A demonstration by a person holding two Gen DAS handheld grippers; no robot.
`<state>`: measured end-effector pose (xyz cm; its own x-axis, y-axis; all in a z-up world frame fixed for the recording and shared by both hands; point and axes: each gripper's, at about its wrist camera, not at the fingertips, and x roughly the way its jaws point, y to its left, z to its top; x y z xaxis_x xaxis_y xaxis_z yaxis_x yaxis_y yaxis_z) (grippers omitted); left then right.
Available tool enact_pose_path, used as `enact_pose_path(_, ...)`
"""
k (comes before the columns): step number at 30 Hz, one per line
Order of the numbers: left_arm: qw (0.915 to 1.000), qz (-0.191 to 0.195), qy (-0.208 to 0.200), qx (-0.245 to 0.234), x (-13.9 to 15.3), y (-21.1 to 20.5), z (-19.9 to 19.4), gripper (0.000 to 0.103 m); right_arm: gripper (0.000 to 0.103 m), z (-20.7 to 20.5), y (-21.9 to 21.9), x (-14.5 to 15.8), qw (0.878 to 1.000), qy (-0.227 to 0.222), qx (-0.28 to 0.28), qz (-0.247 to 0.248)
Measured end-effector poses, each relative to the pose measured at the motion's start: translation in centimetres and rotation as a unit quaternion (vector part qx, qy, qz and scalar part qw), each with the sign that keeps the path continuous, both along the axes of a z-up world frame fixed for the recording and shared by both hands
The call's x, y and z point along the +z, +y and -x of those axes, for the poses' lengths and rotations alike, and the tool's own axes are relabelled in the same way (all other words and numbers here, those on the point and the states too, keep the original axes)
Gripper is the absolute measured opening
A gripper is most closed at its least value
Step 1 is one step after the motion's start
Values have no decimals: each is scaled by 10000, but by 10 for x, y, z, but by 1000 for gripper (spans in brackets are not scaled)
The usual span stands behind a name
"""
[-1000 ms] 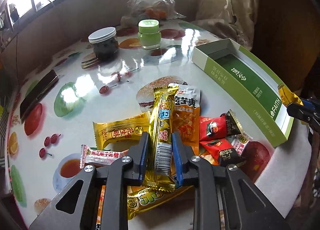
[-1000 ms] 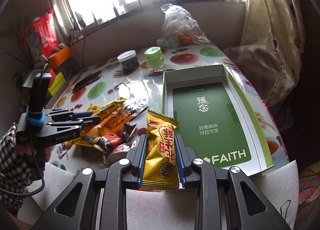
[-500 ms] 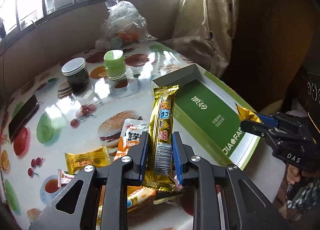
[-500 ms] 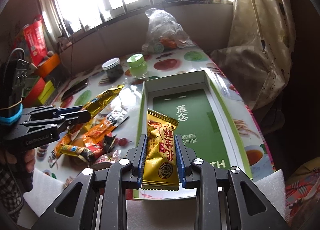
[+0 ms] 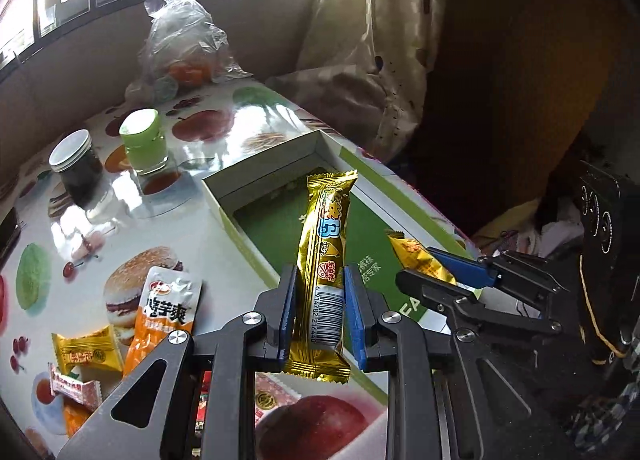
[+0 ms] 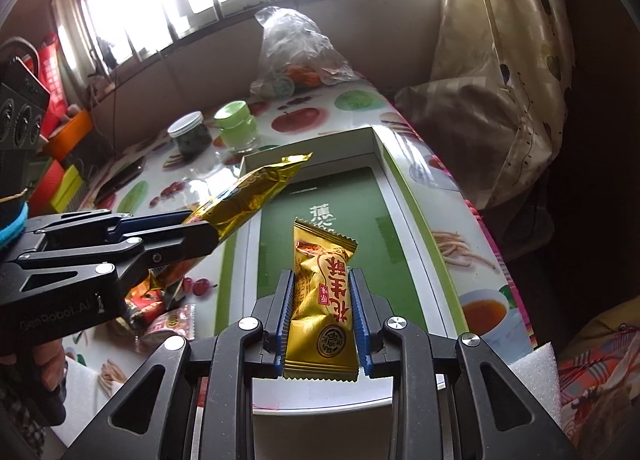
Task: Organize snacks
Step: 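Lower both held snacks into the green box and open both grippers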
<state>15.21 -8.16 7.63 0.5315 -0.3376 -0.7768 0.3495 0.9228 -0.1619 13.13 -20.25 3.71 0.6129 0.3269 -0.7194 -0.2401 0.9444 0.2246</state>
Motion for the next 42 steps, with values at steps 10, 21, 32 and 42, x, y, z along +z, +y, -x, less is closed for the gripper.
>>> enact_pose_path(10, 9998, -42, 197, 30, -15, -18, -7, 24, 25, -6, -4, -9, 9995, 19, -126, 305)
enact_pose_path(21, 9991, -128, 362, 157, -27, -23, -13, 24, 26, -10, -4, -18, 9985, 70, -197, 502)
enact_pose_path(32, 9986, -153, 468, 179, -34, -25, -15, 25, 29, -10, -5, -20, 9984, 87, -231, 503)
enact_pose_path(42, 9986, -108, 476, 194, -34, -23, -14, 31, 34, -8, -7, -21, 9981, 121, -346, 494)
